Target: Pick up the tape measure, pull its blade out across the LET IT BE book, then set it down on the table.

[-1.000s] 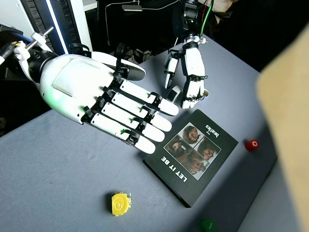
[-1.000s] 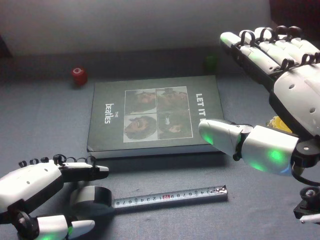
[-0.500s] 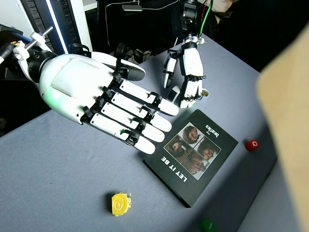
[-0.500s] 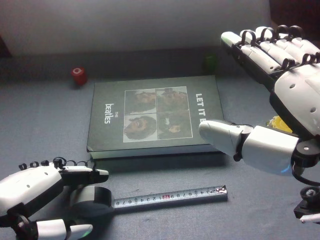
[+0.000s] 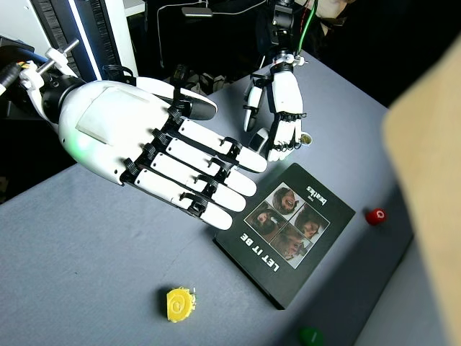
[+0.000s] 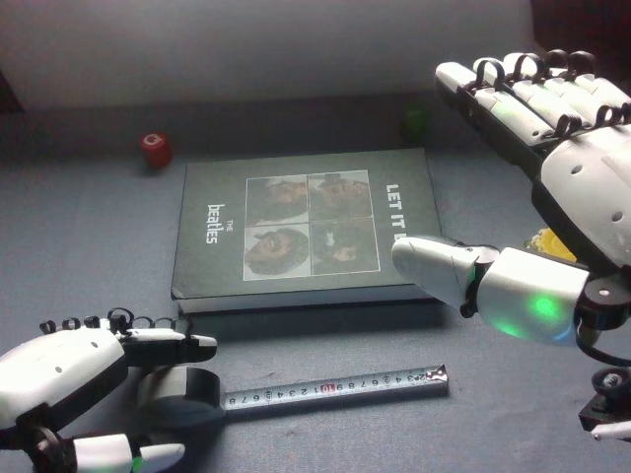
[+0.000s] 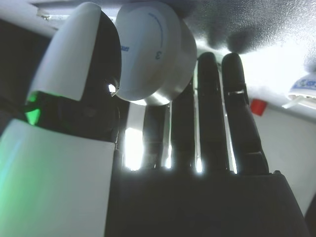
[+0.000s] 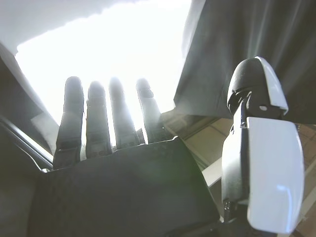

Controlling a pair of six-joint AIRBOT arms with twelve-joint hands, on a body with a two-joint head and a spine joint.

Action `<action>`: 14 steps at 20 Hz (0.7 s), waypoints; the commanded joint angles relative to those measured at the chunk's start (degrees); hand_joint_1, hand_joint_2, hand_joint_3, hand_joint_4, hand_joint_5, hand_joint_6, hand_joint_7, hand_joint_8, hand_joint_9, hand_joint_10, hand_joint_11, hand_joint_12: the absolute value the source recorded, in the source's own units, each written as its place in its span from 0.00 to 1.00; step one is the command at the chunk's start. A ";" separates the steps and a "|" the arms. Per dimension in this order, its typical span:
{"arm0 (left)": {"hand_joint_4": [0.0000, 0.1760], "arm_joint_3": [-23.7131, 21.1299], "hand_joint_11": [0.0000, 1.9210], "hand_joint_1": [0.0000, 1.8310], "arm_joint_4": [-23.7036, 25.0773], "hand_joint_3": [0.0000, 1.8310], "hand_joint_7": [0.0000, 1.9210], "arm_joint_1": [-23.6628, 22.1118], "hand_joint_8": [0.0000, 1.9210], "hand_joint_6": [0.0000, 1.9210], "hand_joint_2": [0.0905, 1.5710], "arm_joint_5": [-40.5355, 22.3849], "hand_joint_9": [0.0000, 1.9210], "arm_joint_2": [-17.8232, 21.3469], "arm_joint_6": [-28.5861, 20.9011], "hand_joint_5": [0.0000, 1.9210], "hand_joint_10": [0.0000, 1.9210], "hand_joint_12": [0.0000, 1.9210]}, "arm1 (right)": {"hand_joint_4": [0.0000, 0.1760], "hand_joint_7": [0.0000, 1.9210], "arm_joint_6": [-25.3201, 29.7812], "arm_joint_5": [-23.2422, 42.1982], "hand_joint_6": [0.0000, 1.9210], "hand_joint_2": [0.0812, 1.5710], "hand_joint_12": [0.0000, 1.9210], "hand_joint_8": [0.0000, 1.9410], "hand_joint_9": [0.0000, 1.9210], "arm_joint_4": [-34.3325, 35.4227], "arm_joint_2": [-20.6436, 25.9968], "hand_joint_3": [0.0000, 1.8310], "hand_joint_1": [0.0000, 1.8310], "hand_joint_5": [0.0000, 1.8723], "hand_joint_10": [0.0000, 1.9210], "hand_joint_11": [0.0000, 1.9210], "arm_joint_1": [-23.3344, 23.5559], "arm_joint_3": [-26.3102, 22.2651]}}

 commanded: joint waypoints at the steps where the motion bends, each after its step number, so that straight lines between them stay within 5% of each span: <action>1: 0.00 -0.32 0.09 0.55 1.04 0.01 0.27 -0.12 0.00 0.00 0.69 -6.35 0.24 -0.27 0.47 0.26 0.00 0.41 | 0.34 0.02 0.63 -5.14 0.00 0.62 0.20 0.00 0.01 -5.49 0.15 0.00 0.09 0.02 0.00 0.00 0.29 -0.11; 5: 0.00 -0.28 0.09 0.55 1.43 0.00 0.27 -0.31 0.00 0.00 0.69 -6.91 0.26 -1.45 1.82 0.28 0.00 0.42 | 0.34 0.02 0.68 -5.11 0.00 0.62 0.16 0.00 0.00 -5.99 0.11 0.00 0.09 0.02 0.00 0.00 0.10 -0.12; 11: 0.00 0.00 0.27 0.64 1.17 0.00 0.48 -0.78 0.00 0.00 0.67 -6.93 0.45 -1.71 4.06 0.48 0.01 0.42 | 0.35 0.02 0.76 -5.13 0.00 0.62 0.20 0.00 0.00 -6.36 0.02 0.00 0.09 0.01 0.00 0.00 -0.11 -0.12; 12: 0.00 0.00 0.34 0.66 1.17 0.00 0.51 -0.78 0.41 0.45 0.68 -6.98 0.53 -1.70 4.27 0.53 0.01 0.45 | 0.35 0.03 0.77 -5.13 0.00 0.63 0.22 0.00 0.00 -6.36 0.02 0.00 0.09 0.02 0.00 0.00 -0.11 -0.12; 13: 0.08 -0.01 0.35 0.66 1.17 0.00 0.51 -0.77 0.53 0.46 0.69 -7.14 0.55 -1.71 4.57 0.52 0.02 0.48 | 0.34 0.03 0.77 -5.13 0.00 0.63 0.22 0.00 0.00 -6.37 0.02 0.00 0.09 0.02 0.00 0.00 -0.13 -0.12; 14: 0.00 -0.07 0.36 0.73 1.17 0.01 0.54 -0.79 0.50 0.43 0.68 -7.36 0.46 -1.71 5.12 0.52 0.53 0.51 | 0.34 0.03 0.78 -5.13 0.00 0.63 0.22 0.00 0.01 -6.38 0.02 0.00 0.09 0.02 0.00 0.00 -0.14 -0.12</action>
